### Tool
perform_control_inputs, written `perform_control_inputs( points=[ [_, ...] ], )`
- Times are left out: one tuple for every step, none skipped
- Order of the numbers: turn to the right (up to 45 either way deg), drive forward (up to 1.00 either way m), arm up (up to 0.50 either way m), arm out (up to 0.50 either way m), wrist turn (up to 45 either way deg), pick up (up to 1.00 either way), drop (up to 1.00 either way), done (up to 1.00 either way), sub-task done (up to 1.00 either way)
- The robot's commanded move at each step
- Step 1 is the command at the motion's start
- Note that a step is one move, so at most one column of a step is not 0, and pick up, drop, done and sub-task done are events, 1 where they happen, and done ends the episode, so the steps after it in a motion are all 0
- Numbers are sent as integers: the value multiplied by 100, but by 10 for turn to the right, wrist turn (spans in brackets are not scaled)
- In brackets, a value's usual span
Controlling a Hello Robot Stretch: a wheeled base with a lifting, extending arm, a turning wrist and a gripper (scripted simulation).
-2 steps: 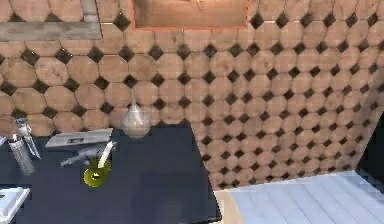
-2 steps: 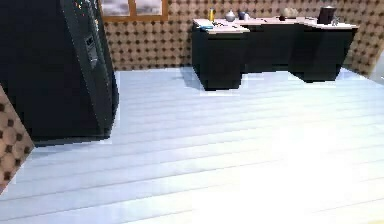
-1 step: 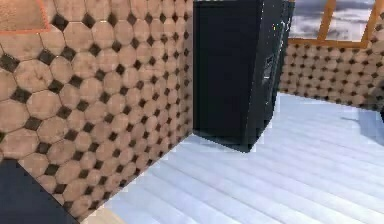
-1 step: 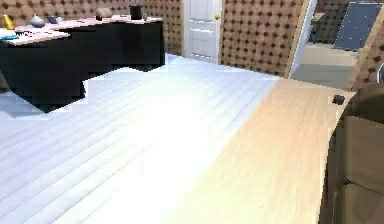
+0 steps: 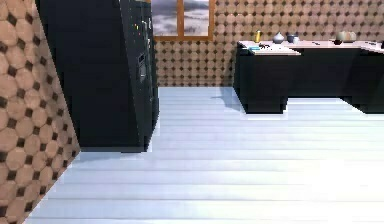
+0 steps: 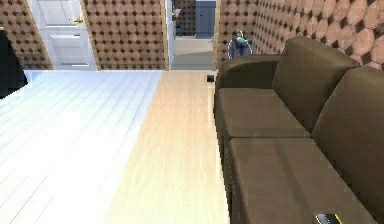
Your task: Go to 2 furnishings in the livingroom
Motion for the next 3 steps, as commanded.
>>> perform_control_inputs(
  points=[
    [0,25,0,0,0,0,0,0,0],
    [450,0,0,0,0,0,0,0,0],
    [330,0,0,0,0,0,0,0,0]
  ],
)
